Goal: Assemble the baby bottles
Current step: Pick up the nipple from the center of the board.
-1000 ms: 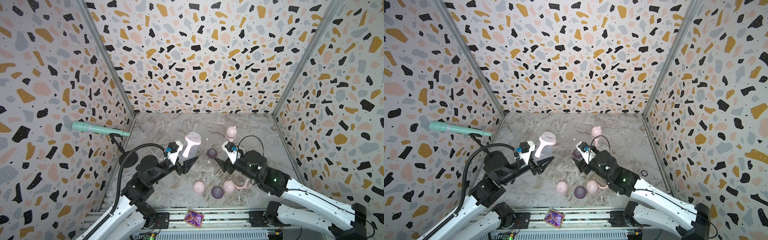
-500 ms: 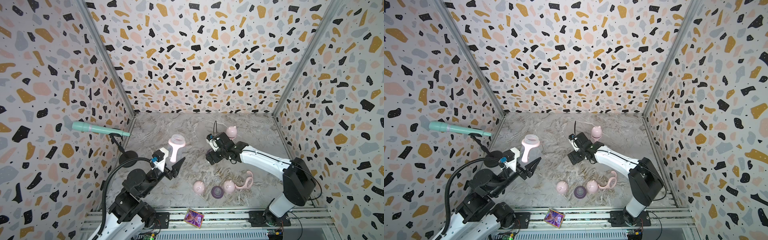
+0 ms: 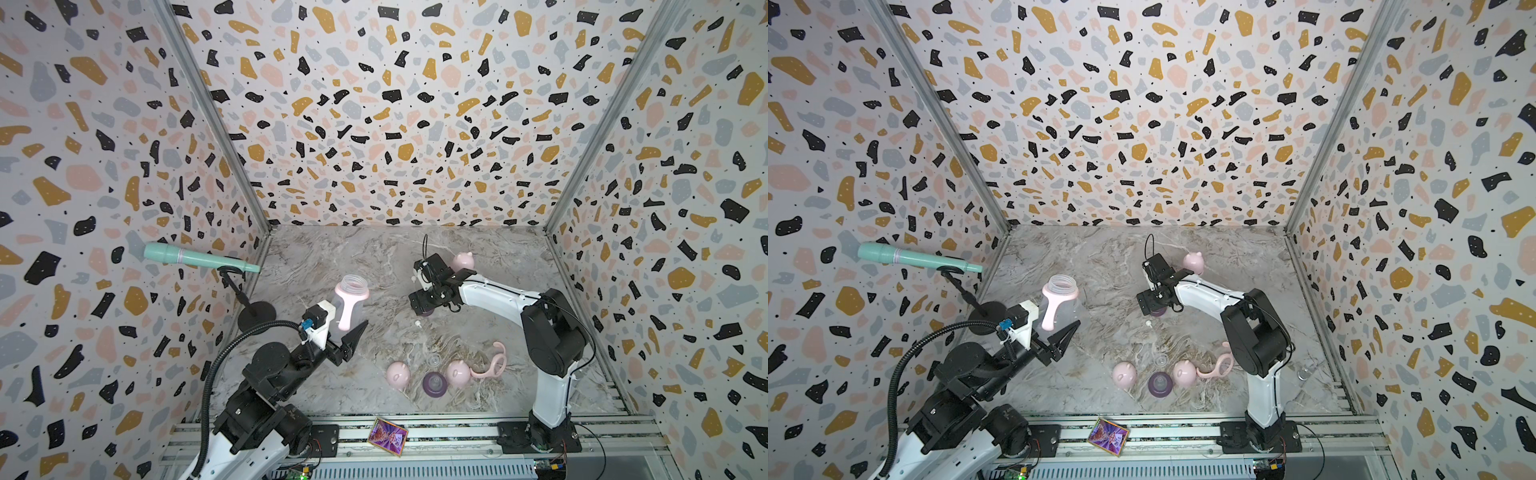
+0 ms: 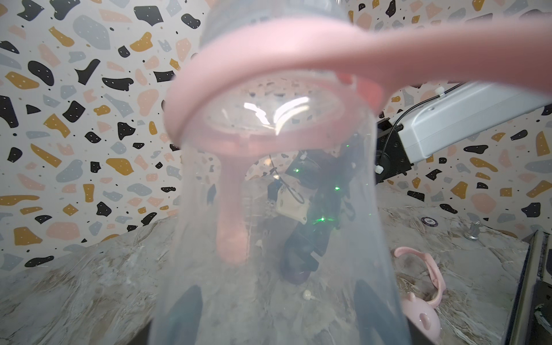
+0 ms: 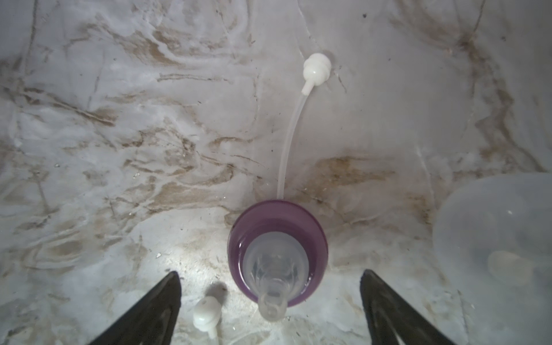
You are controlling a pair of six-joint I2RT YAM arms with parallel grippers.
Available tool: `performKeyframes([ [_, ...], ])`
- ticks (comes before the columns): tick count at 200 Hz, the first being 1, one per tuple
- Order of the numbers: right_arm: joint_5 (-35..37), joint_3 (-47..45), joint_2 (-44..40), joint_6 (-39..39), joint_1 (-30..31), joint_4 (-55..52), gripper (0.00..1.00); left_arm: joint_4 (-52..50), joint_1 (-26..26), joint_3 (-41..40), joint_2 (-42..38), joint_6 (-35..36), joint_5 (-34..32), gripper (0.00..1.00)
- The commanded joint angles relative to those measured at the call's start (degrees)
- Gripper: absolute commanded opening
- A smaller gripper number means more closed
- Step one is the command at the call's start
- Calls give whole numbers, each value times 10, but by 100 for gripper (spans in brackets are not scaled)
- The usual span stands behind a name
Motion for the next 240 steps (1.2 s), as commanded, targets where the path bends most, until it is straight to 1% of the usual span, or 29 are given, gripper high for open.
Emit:
performKeyframes([
  [1, 4, 21, 8, 10, 3, -26, 93, 24, 2, -5, -10, -5, 4, 39],
  [71, 33, 29, 54, 20, 6, -21, 91, 17, 2, -1, -18, -3, 10, 39],
  [154, 55, 46, 78, 14, 13, -42, 80, 8, 1, 4, -20, -4, 7, 39],
  [184, 53, 47, 77, 14, 16, -43, 68, 8, 2, 3, -20, -5, 9, 39],
  [205, 52, 50, 67, 13, 18, -41, 55, 14, 2, 1, -19, -6, 11, 39],
  [215, 52, 51, 60, 11, 18, -41, 50, 17, 1, -1, -18, -6, 12, 39],
  [240, 52, 63, 35, 3, 18, -47, 42, 36, 2, -6, -13, -7, 10, 39],
])
